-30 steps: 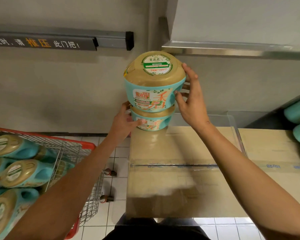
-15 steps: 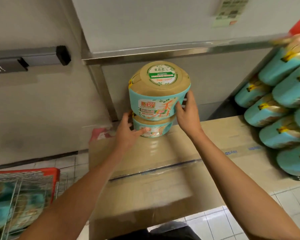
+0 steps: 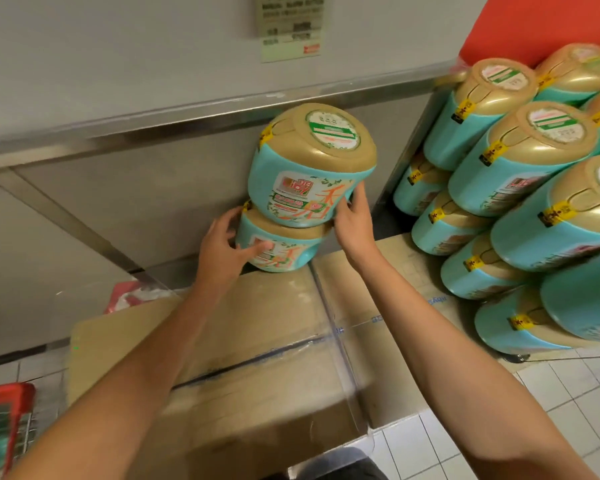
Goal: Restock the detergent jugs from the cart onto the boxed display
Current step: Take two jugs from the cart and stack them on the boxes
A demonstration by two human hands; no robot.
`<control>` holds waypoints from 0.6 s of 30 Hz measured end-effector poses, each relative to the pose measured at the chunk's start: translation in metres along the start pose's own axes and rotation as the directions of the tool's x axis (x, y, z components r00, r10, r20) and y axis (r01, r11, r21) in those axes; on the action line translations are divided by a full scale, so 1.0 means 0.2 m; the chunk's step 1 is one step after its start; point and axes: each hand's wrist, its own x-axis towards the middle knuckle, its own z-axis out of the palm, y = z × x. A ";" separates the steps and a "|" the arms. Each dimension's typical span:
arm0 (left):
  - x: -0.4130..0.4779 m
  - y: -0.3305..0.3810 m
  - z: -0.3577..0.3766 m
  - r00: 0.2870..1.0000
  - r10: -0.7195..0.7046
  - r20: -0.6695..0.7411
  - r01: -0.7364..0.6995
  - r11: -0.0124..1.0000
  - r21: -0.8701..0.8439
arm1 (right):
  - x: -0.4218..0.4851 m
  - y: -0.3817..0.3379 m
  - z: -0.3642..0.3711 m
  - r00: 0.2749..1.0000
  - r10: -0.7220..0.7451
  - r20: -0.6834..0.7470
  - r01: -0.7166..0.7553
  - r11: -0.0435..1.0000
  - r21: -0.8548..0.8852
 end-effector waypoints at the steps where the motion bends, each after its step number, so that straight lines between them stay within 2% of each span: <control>1: 0.01 -0.01 -0.02 1.000 -0.005 0.019 0.005 1.000 0.022 | 0.01 -0.01 0.01 1.000 -0.007 0.027 0.007 1.000 -0.011; 6: -0.04 -0.11 -0.05 0.987 -0.116 0.107 0.103 0.988 0.116 | -0.05 -0.04 0.13 0.984 -0.124 0.127 0.133 0.989 -0.061; 9: -0.06 -0.14 -0.06 0.979 -0.165 0.123 0.161 0.986 0.048 | -0.10 -0.05 0.18 0.970 -0.184 0.158 0.196 0.979 -0.061; 12: -0.07 -0.13 -0.02 0.970 -0.177 0.164 0.186 0.982 -0.041 | -0.12 -0.06 0.17 0.977 -0.142 0.158 0.156 0.985 -0.076; 18: -0.11 -0.12 0.00 0.979 -0.194 0.067 0.201 0.972 -0.123 | -0.13 -0.10 0.19 0.967 -0.170 0.187 0.186 0.980 -0.074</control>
